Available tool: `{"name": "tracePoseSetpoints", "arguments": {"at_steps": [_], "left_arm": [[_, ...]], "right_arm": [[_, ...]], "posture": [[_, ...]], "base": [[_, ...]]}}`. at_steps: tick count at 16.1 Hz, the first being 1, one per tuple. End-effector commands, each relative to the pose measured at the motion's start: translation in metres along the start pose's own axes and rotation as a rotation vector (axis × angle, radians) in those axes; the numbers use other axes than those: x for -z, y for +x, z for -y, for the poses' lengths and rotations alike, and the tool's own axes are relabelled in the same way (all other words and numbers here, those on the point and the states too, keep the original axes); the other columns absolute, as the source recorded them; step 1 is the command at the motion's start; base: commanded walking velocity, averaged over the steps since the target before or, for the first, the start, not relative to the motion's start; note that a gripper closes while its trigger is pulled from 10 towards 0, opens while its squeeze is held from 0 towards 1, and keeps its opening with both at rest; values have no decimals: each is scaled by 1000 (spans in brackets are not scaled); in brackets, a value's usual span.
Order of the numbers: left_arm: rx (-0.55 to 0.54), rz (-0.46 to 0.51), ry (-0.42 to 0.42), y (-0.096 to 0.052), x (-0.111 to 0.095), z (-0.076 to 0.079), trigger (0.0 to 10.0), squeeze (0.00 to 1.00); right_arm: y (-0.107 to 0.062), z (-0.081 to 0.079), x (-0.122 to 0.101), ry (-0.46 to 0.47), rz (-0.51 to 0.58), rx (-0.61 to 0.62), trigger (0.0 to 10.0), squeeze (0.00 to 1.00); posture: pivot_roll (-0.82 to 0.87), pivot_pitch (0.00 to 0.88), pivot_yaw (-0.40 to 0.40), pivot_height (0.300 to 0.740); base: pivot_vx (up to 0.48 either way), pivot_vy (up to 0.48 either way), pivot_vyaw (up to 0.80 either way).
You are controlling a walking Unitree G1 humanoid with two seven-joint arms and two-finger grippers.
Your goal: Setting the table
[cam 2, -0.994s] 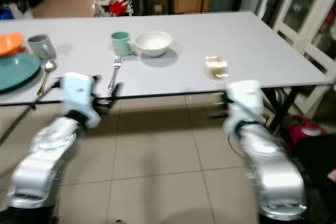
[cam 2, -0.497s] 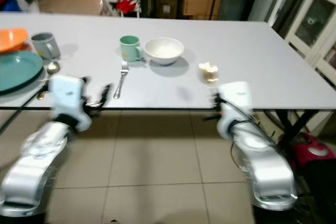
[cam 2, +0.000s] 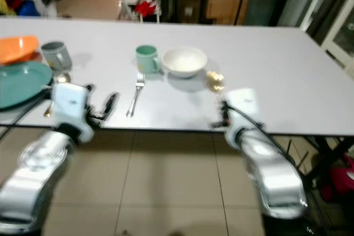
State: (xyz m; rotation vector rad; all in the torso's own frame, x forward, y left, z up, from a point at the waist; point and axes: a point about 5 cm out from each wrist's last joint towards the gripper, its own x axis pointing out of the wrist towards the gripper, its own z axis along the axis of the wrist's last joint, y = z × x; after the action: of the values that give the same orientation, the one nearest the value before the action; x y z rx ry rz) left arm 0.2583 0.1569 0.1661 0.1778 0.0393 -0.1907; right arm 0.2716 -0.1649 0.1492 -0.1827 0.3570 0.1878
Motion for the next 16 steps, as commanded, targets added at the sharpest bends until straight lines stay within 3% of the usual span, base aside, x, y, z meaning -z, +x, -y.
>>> {"name": "tracePoseSetpoints", "arguments": {"at_steps": [1, 7, 10, 16], "left_arm": [[36, 15, -7, 0, -4, 8, 10000, 0], [31, 11, -2, -3, -4, 8, 10000, 0], [213, 9, 28, -7, -2, 21, 10000, 0], [432, -1, 61, -10, -1, 31, 10000, 0]], "right_arm": [[0, 10, 1, -10, -4, 36, 10000, 0], [10, 14, 3, -15, -44, 44, 10000, 0], [14, 25, 8, -4, -86, 107, 10000, 0], [25, 37, 12, 41, -113, 118, 10000, 0]], "posture": [[129, 0, 0, 740], [152, 0, -23, 740], [151, 0, -31, 740], [146, 0, -25, 740]], "base": [[334, 0, 0], [335, 0, 0], [85, 0, 0], [0, 0, 0]]}}
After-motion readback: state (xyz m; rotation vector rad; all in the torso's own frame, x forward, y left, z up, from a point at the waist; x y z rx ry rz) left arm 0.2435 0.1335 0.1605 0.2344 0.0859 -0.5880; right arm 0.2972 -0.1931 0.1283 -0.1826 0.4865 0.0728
